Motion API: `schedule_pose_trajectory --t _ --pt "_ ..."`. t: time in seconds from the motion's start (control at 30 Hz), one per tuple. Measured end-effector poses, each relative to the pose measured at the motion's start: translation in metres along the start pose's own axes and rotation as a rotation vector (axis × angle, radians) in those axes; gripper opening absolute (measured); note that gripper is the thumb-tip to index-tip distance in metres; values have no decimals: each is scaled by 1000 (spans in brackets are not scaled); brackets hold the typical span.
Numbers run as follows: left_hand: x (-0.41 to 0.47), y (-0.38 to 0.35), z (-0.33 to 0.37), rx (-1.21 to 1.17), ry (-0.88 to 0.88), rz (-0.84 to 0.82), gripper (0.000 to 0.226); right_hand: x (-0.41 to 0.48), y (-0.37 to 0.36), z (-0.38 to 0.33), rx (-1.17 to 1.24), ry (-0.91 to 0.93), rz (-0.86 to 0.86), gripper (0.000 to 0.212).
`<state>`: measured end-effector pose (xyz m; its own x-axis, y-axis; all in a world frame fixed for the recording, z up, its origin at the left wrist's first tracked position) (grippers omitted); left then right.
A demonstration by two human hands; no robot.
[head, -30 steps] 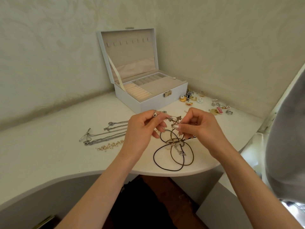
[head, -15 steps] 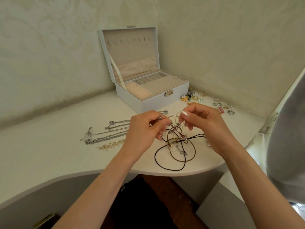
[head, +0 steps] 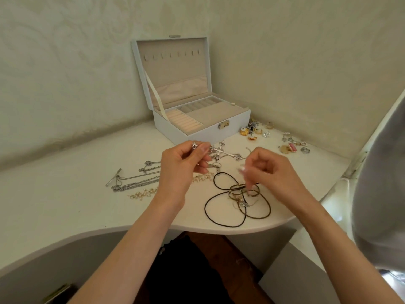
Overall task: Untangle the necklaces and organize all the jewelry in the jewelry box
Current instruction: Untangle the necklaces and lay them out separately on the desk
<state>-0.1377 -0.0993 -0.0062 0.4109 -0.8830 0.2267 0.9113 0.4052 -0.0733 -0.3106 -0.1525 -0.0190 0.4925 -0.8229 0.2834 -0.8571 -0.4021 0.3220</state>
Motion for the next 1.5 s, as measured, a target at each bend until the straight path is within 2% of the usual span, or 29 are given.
schedule_pose_trajectory --t 0.07,0.17,0.23,0.37,0.43,0.6,0.8,0.87,0.97,1.03,1.07,1.13,1.3,1.5 --pt "-1 0 5 -29 -23 16 14 -3 -10 4 -237 -3 -76 26" --pt "-1 0 13 -49 -60 21 13 -8 -34 9 -606 124 -249 40" --pt "-2 0 18 -54 -87 18 13 -7 -39 15 -726 179 -249 40" --pt "-4 -1 28 -59 -129 2 15 -3 -20 18 -715 201 -113 10" --pt "-5 -2 31 -55 -145 -9 15 0 -8 23 -739 166 -86 6" --pt "-6 -8 26 -33 -138 -24 14 7 13 31 -698 105 -37 17" --pt "-9 -14 16 4 -109 -32 15 15 31 37 -762 176 135 45" --pt "-9 -15 15 15 -109 -34 14 11 34 26 -707 222 237 47" --pt "-10 -18 13 18 -102 -41 13 1 37 3 -271 178 342 34" --pt "-11 -22 11 29 -99 -43 13 -2 25 -16 65 142 219 16" --pt "-11 -23 10 42 -100 -45 13 -2 16 -25 121 119 138 14" --pt "-12 -26 8 66 -104 -53 13 -1 4 -33 120 84 39 16" --pt "-16 -29 5 42 -80 -62 16 6 8 -33 98 27 139 4" --pt "-18 -17 5 -97 21 20 21 -1 15 -39 119 22 168 11"
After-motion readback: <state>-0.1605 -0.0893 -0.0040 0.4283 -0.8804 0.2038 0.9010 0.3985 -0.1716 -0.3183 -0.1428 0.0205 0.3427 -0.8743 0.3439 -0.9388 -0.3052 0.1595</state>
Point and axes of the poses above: each hand's wrist, its own x-axis towards the middle knuckle, its own y-axis out of the back of the hand, z = x × y, the point moved 7 cm from there along x, towards the middle knuckle, and after that the axes turned 1 degree about x, right-handed, at the moved point
